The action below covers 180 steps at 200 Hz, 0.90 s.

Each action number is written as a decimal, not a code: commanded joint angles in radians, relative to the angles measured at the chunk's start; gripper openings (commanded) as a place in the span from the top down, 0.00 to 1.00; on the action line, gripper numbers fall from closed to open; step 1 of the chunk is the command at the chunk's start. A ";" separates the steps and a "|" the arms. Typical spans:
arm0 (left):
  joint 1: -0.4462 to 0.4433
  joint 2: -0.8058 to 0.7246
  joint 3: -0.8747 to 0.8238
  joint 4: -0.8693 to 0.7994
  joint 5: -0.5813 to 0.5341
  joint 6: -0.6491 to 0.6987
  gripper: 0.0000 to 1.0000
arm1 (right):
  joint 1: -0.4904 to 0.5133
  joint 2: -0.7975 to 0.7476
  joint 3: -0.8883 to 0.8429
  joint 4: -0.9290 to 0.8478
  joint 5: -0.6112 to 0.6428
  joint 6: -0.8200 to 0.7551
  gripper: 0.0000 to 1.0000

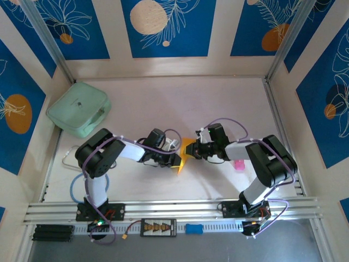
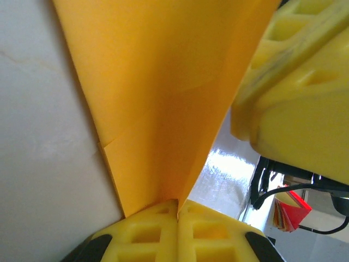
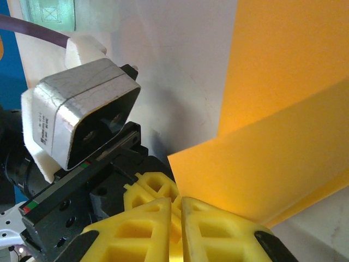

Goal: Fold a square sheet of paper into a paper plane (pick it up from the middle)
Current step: Fold the wing for the fifth time at the center of the table.

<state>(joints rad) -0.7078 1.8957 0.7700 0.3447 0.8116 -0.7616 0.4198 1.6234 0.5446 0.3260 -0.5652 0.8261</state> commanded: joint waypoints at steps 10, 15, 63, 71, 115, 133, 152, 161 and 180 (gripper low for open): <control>0.026 0.023 -0.030 -0.006 -0.023 -0.020 1.00 | -0.002 0.020 0.025 0.006 -0.018 -0.022 0.85; 0.026 0.023 -0.032 -0.006 -0.025 -0.023 1.00 | -0.005 0.020 0.026 0.000 -0.016 -0.024 0.85; 0.033 0.023 -0.045 -0.001 -0.046 -0.043 1.00 | -0.024 0.033 0.021 0.004 -0.036 -0.025 0.85; 0.033 0.024 -0.048 0.002 -0.049 -0.048 1.00 | -0.024 0.035 0.024 0.005 -0.038 -0.025 0.85; 0.040 0.023 -0.059 0.003 -0.071 -0.066 1.00 | -0.024 0.071 0.044 0.011 -0.055 -0.024 0.85; 0.041 0.020 -0.064 0.001 -0.080 -0.070 1.00 | -0.023 0.084 0.056 0.009 -0.058 -0.027 0.85; 0.043 0.022 -0.067 0.000 -0.088 -0.077 1.00 | -0.025 0.099 0.065 0.009 -0.060 -0.027 0.85; 0.042 0.022 -0.069 0.003 -0.091 -0.081 1.00 | -0.025 0.105 0.071 0.009 -0.064 -0.029 0.85; 0.045 0.021 -0.073 0.002 -0.099 -0.089 1.00 | -0.029 0.120 0.080 0.011 -0.067 -0.031 0.85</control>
<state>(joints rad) -0.6960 1.8957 0.7364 0.4118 0.8066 -0.8417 0.3985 1.7191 0.5980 0.3298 -0.6018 0.8188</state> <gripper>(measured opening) 0.064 0.150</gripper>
